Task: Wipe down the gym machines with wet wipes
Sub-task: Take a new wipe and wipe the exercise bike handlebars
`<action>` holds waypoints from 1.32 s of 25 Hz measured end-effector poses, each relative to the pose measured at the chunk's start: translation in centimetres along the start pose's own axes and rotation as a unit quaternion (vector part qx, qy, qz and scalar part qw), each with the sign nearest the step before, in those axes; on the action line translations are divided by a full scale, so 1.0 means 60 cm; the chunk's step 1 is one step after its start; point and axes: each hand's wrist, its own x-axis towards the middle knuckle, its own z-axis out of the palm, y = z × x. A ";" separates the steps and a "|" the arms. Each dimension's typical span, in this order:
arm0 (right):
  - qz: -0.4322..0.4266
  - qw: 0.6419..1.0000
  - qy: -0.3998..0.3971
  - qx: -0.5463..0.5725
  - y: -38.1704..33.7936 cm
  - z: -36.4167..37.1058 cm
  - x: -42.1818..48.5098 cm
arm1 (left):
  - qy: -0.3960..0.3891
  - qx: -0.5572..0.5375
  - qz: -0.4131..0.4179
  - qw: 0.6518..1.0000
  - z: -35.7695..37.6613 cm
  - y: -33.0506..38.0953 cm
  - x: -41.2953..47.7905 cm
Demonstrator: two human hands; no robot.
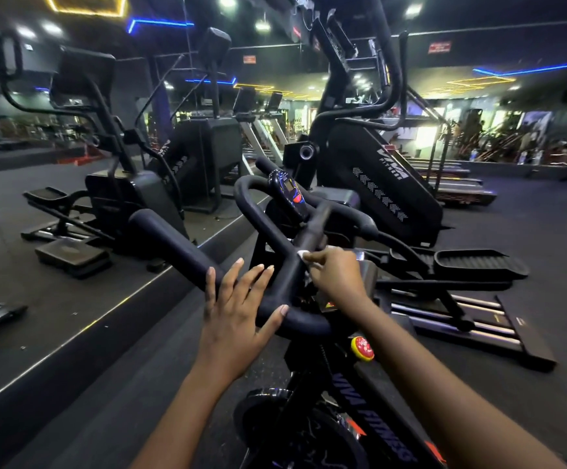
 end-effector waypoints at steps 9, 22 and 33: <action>-0.182 0.978 -0.101 0.014 -0.007 -0.034 -0.089 | 0.021 -0.027 0.005 0.999 -0.002 0.012 -0.005; -0.188 0.967 0.067 0.156 0.038 -0.098 0.165 | -0.179 0.098 -0.059 0.977 0.051 0.068 0.137; -0.459 0.879 0.024 0.131 0.051 0.013 0.271 | -0.159 0.121 -0.069 0.977 0.041 0.062 0.123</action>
